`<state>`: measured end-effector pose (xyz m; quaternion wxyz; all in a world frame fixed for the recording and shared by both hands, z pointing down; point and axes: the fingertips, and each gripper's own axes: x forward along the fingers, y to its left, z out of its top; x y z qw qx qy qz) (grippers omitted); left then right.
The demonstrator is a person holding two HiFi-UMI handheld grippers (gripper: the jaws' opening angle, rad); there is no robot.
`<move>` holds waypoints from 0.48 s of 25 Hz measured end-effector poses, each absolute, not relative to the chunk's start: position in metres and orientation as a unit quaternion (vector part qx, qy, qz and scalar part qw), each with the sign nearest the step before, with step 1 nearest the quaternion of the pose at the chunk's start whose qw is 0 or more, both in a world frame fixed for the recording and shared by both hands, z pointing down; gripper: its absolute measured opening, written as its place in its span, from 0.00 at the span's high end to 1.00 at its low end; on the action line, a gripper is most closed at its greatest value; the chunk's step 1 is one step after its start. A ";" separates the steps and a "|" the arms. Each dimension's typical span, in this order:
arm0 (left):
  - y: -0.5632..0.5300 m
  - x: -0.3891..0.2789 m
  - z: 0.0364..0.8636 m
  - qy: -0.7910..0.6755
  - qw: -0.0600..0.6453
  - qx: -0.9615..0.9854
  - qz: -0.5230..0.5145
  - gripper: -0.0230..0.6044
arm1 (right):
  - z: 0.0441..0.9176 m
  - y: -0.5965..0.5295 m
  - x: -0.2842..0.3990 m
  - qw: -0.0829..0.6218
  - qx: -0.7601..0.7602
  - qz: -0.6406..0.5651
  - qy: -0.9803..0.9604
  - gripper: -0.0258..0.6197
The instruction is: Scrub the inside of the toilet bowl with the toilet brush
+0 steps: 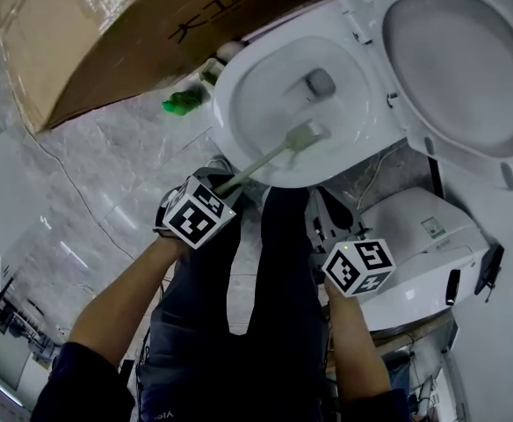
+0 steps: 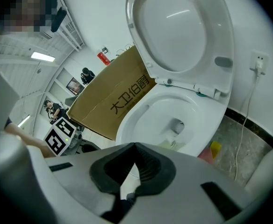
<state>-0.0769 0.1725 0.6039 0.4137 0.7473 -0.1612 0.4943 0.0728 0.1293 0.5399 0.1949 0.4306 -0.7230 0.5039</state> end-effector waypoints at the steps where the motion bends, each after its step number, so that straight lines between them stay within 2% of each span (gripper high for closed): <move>1: 0.172 -0.081 0.604 -0.163 0.415 0.744 0.498 0.81 | 0.540 0.128 0.071 0.196 0.428 0.504 -0.724 0.95; 12: 0.171 -0.114 0.603 -0.186 0.430 0.711 0.524 0.81 | 0.546 0.110 0.061 0.207 0.407 0.507 -0.731 0.95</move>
